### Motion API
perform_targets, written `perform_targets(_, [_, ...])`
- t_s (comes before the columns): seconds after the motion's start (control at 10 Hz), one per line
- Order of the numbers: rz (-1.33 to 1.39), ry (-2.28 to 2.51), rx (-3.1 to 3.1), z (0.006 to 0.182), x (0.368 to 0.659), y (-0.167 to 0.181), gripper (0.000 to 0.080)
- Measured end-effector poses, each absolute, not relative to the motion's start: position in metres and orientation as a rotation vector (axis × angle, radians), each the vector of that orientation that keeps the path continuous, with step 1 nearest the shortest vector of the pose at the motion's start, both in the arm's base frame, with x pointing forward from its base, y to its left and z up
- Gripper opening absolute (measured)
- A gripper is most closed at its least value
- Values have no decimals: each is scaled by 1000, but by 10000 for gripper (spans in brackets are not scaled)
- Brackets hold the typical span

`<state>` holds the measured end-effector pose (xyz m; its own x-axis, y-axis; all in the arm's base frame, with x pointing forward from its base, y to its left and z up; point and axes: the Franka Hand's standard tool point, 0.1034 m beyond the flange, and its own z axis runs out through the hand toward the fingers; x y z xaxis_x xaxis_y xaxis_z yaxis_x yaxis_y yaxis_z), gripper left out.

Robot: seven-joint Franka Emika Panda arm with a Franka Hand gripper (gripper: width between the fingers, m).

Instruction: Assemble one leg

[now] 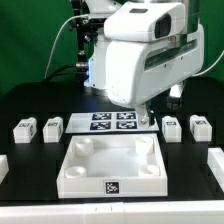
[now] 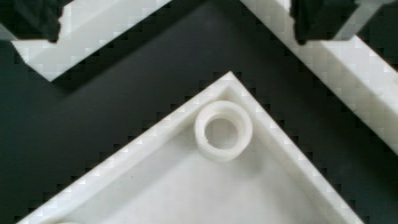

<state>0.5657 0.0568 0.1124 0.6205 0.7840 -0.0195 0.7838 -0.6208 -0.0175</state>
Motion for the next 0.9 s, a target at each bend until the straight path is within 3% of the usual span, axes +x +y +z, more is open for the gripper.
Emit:
perform_targets(0.4, [54,-1431,-2788,112,555,53,650])
perform_targets(0.6, [63,-1745,-2601,112,524,39,650])
perform_targets(0.9, [59,-2143,-2262,84,465,2,650])
